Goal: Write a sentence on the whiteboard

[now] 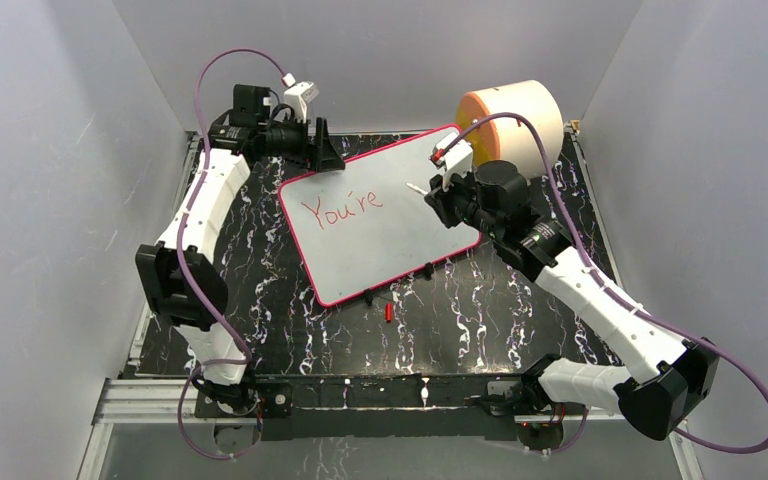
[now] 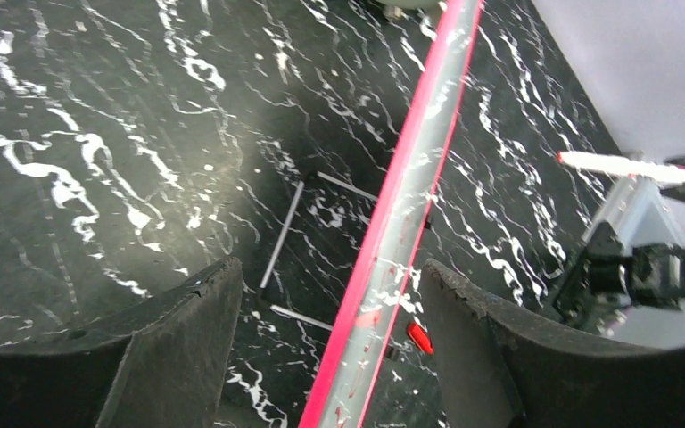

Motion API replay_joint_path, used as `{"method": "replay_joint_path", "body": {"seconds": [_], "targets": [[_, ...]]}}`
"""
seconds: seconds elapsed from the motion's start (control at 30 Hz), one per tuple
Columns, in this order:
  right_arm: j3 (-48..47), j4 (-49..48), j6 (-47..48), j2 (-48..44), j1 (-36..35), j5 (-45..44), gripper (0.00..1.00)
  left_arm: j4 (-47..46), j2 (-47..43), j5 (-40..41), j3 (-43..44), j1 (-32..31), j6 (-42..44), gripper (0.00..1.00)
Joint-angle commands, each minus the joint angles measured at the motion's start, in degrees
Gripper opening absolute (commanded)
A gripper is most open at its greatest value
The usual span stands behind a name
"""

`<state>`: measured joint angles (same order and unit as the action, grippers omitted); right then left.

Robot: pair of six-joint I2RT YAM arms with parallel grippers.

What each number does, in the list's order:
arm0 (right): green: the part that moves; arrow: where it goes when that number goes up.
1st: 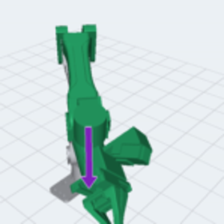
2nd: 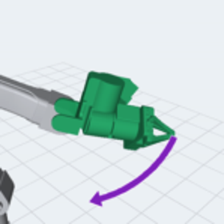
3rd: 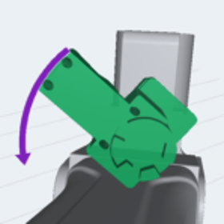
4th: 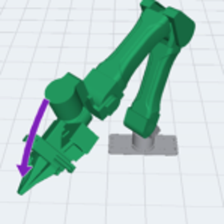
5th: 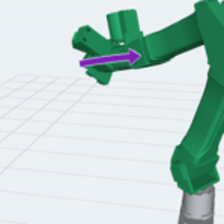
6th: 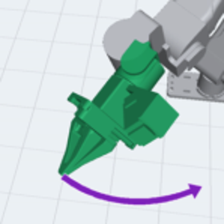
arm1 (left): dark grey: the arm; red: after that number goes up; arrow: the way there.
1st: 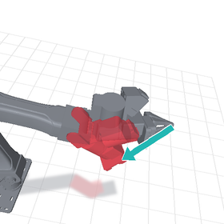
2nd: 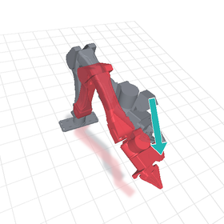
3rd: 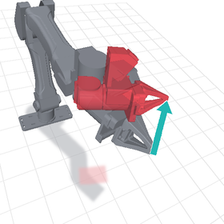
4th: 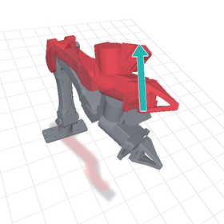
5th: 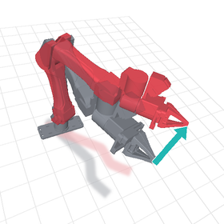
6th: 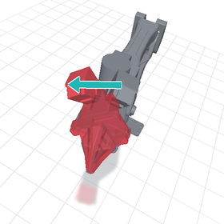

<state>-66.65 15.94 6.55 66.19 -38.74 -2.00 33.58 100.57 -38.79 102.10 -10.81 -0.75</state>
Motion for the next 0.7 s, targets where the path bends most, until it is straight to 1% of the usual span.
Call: {"method": "replay_joint_path", "body": {"seconds": [0.0,0.07,0.13,0.33,0.5,0.67], "targets": [[-1.4,-4.5,2.5,-1.0,0.2,-2.6,0.00,3.7,0.7,-10.6,3.1,0.2,3.1,0.69],[-0.6,-5.3,2.6,-1.0,0.1,-2.7,0.00,3.8,1.4,-11.7,3.0,-0.1,3.4,0.67],[0.2,-6.1,2.5,-0.8,0.2,-2.3,0.00,4.1,1.9,-12.1,2.5,-0.3,3.9,0.61],[0.7,-7.1,2.4,-0.3,0.2,-1.8,0.00,4.2,2.3,-12.7,0.8,-0.8,4.8,0.43],[1.0,-7.9,2.5,0.4,0.1,-0.9,0.00,4.2,1.3,-13.2,-0.4,-0.8,6.3,0.25],[2.0,-9.2,3.1,0.6,0.1,-1.2,0.00,4.4,0.6,-13.0,-2.4,-0.8,8.3,0.16]]}}
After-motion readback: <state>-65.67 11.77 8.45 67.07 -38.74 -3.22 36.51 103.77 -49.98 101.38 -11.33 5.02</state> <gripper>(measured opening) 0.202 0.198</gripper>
